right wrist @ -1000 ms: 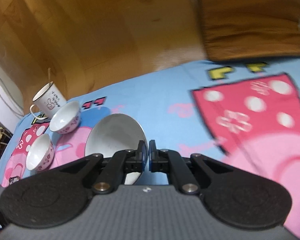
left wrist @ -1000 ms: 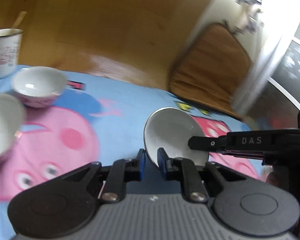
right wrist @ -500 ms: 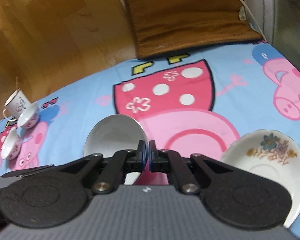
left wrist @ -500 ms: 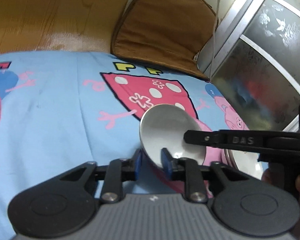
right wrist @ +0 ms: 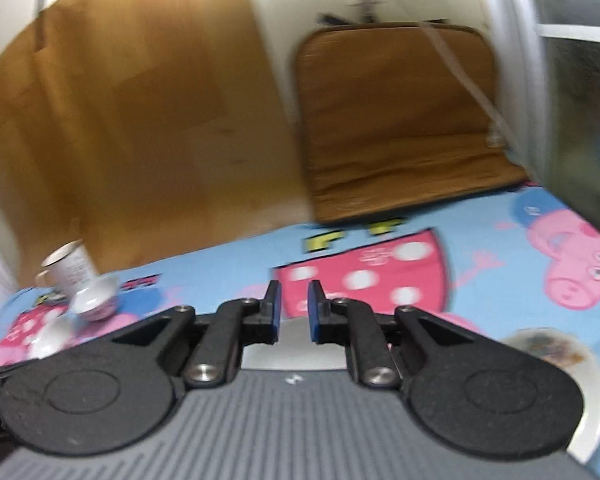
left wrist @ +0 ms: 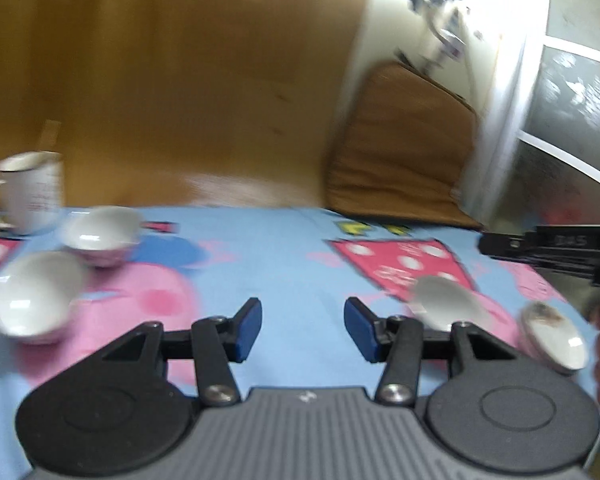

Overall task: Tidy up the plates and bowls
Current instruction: 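Move both open tools back toward the remaining bowls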

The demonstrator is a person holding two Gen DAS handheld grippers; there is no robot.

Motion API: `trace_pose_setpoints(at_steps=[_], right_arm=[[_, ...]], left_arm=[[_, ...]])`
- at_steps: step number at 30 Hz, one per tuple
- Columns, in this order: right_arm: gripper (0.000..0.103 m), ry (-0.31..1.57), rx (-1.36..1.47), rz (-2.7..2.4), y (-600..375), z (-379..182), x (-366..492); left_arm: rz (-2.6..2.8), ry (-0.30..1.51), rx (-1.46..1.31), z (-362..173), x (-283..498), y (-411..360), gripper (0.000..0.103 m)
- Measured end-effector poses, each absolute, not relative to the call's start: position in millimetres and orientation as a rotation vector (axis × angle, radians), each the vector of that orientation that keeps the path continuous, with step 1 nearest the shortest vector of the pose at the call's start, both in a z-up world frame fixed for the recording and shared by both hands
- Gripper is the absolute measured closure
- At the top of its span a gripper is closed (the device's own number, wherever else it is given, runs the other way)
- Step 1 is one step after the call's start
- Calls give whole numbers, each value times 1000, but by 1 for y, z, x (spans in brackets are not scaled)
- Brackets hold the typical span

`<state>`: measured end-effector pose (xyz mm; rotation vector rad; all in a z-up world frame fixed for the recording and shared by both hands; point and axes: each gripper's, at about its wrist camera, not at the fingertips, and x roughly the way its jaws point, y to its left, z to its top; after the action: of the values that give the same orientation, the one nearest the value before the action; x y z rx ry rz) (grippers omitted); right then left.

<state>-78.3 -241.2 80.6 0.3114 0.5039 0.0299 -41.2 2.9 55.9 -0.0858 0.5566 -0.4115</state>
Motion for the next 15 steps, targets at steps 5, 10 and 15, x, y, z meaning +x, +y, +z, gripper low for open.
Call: trace_pose_setpoints(at_steps=[5, 10, 15], right_arm=[[85, 583, 281, 187, -191, 78, -63], [85, 719, 333, 334, -134, 67, -31], [85, 790, 295, 420, -71, 64, 6]], left_arm=[[-238, 505, -155, 46, -54, 72, 56], [-96, 460, -254, 35, -63, 124, 56], [-1, 385, -315, 33, -63, 147, 56]])
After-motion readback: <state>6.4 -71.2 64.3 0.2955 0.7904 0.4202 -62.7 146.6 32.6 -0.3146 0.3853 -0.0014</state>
